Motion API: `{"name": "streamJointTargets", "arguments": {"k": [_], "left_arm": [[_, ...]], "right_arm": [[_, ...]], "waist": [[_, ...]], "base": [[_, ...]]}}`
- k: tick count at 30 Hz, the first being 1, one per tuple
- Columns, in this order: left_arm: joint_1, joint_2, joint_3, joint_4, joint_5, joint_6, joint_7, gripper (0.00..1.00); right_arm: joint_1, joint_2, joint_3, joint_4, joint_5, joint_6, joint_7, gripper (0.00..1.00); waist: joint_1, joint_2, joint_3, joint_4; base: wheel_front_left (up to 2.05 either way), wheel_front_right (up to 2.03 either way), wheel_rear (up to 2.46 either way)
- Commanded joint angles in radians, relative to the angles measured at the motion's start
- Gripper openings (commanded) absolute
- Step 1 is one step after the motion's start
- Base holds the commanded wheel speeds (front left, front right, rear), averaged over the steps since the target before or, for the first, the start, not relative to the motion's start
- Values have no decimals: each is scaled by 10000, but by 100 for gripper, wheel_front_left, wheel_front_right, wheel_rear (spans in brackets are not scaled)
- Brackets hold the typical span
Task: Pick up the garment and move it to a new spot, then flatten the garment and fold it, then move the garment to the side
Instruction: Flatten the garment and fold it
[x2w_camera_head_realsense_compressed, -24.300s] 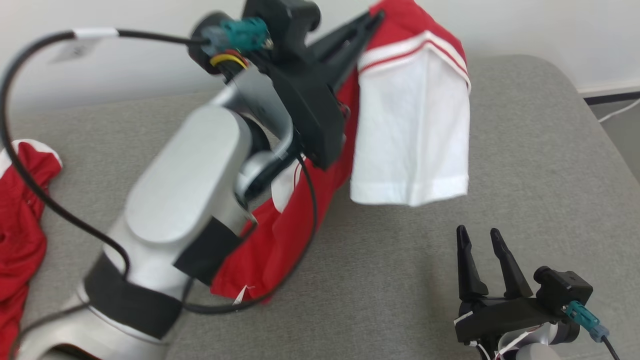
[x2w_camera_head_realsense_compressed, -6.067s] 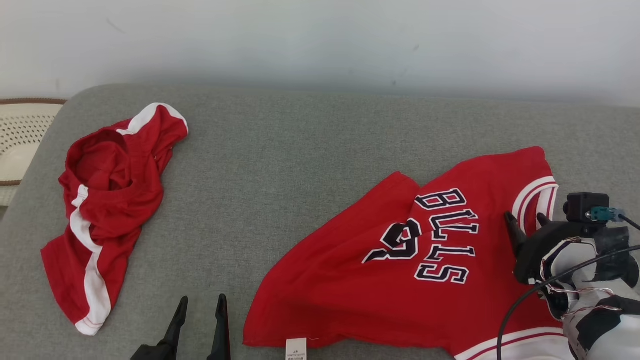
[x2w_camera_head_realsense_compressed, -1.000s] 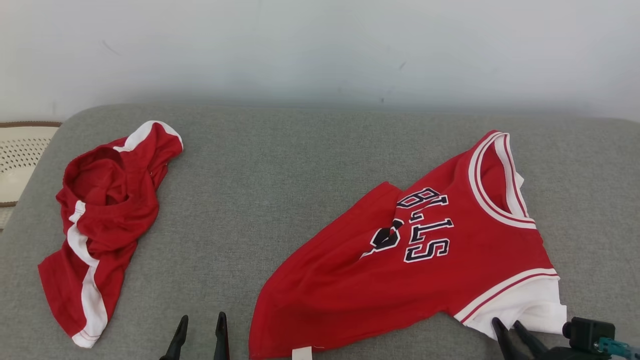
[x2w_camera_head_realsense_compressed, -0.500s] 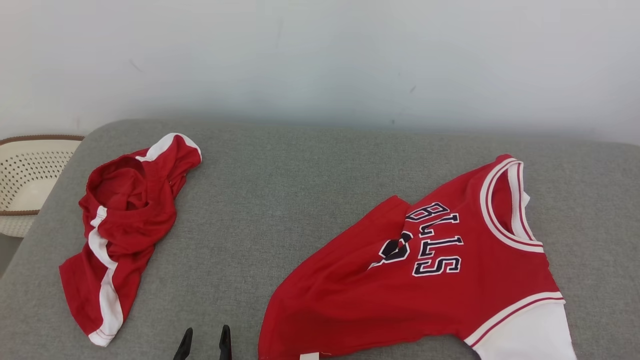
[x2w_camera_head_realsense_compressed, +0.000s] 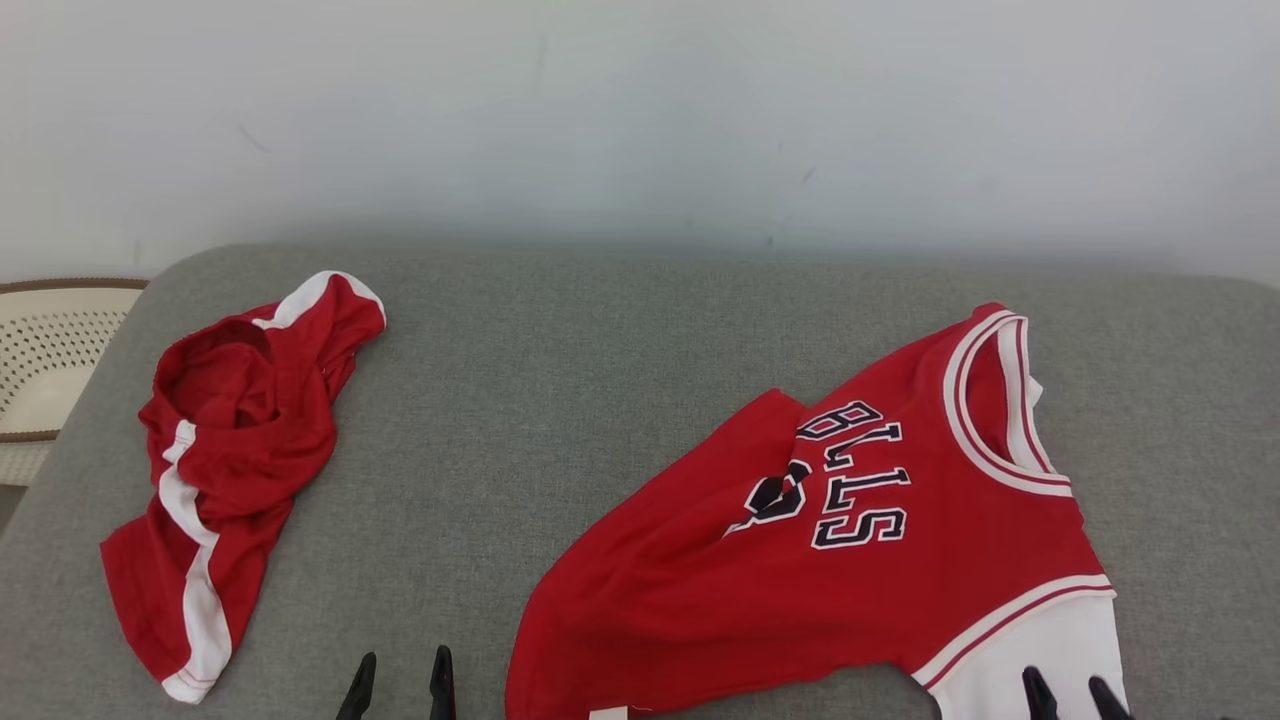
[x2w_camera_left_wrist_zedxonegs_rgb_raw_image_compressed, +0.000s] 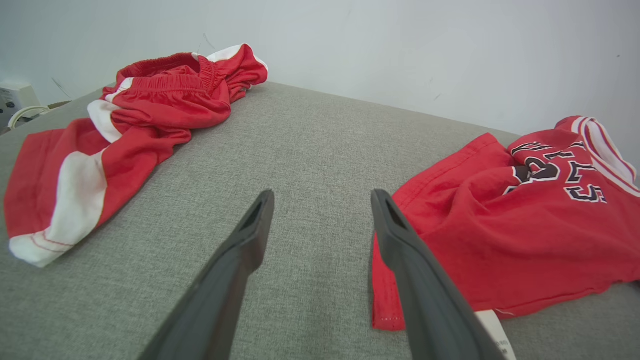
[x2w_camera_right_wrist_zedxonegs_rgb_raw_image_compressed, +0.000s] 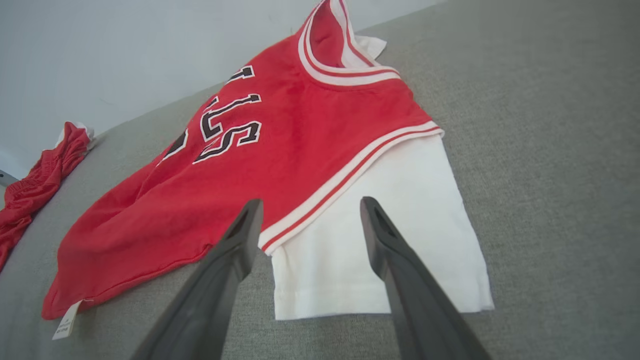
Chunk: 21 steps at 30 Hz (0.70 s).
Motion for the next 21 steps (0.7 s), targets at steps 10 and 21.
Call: {"name": "streamJointTargets", "arguments": {"k": [10,21], "left_arm": [[171,3,286,-205,293,52,-14,100],[287,121,554,-416,814,243,-14,100]], "right_arm": [[-609,193,-584,-52,-1515,5,-1594,100],[-758,737,-922,249,-2586,5,-2082,100]], "waist": [[1,0,-39,-150],[1,0,-202,-470]], "base": [[0,0,0],[0,0,0]]}}
